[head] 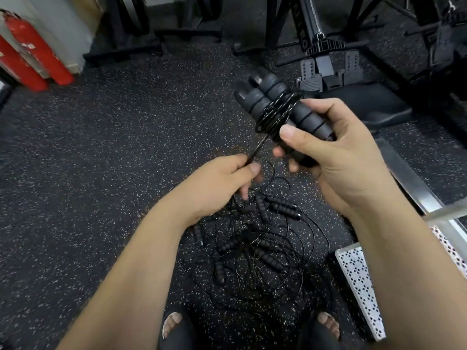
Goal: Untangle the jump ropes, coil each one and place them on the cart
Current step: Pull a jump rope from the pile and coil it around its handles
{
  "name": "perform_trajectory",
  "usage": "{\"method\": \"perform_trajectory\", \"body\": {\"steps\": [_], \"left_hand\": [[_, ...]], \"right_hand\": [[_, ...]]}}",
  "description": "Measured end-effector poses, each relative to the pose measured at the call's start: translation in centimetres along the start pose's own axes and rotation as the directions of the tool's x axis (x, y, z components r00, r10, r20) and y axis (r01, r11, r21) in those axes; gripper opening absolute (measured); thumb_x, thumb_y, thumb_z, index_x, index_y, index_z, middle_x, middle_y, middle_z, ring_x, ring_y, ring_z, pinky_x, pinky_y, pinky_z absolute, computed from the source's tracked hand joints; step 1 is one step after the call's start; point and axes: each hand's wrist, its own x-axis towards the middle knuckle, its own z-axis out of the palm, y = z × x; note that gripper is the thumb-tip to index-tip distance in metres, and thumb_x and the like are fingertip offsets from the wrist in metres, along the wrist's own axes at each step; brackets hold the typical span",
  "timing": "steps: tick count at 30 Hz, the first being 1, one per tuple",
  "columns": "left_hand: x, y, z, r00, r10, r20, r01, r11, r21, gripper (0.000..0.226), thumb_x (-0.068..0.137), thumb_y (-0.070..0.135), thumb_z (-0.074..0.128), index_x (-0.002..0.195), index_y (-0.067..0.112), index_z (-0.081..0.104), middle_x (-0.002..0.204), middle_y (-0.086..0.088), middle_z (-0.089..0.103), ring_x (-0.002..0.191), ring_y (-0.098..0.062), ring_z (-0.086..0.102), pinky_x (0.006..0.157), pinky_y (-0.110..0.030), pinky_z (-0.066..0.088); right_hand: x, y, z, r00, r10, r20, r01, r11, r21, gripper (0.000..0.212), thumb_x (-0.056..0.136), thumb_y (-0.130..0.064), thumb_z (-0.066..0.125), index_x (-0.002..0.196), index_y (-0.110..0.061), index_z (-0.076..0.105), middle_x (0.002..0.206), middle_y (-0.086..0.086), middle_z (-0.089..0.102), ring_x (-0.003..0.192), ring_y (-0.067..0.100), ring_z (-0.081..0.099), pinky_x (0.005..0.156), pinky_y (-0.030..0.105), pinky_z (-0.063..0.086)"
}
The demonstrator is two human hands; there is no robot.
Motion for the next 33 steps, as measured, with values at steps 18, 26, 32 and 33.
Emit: {"method": "perform_trajectory", "body": {"steps": [18,26,32,33], "left_hand": [[-0.5,-0.3,-0.6,0.999,0.007,0.033,-0.016,0.959,0.284,0.013,0.092,0.046,0.081,0.085,0.035,0.077,0.072,0.009,0.069,0.059,-0.009,0.056,0.061,-0.036,0.047],[-1.1,0.2,-1.8,0.988,0.122,0.091,-0.126,0.991,0.037,0.01,0.083,0.033,0.091,0.086,0.028,0.083,0.088,0.003,0.079,0.084,-0.014,0.071,0.083,-0.027,0.053],[-0.9,0.6,-1.5,0.976,0.213,-0.036,-0.215,0.974,-0.065,0.015,0.081,0.025,0.092,0.088,0.017,0.082,0.085,-0.005,0.077,0.075,-0.007,0.066,0.072,-0.021,0.052],[-0.9,0.5,-1.5,0.973,0.226,-0.047,-0.229,0.97,-0.083,0.017,0.08,0.025,0.091,0.089,0.015,0.081,0.086,-0.006,0.077,0.075,-0.007,0.065,0.071,-0.019,0.052]], "right_hand": [[0.4,2.8,-1.6,0.818,0.555,0.147,-0.193,0.507,-0.84,0.045,0.083,-0.006,0.092,0.11,-0.023,0.061,0.07,0.0,0.076,0.058,0.017,0.074,0.049,0.032,0.056],[-0.6,0.1,-2.1,0.642,0.675,0.362,-0.306,0.659,-0.686,0.053,0.081,-0.01,0.093,0.116,-0.008,0.053,0.088,0.016,0.078,0.077,0.027,0.075,0.052,0.031,0.053],[-0.7,0.7,-0.3,0.799,0.52,0.303,-0.212,0.714,-0.668,0.058,0.074,-0.046,0.097,0.101,-0.013,0.058,0.076,0.011,0.069,0.057,0.018,0.062,0.048,0.033,0.052],[-0.7,0.7,-0.2,0.819,0.49,0.299,-0.195,0.727,-0.658,0.056,0.074,-0.052,0.095,0.097,-0.015,0.059,0.078,0.015,0.069,0.058,0.02,0.062,0.049,0.035,0.052]]}}
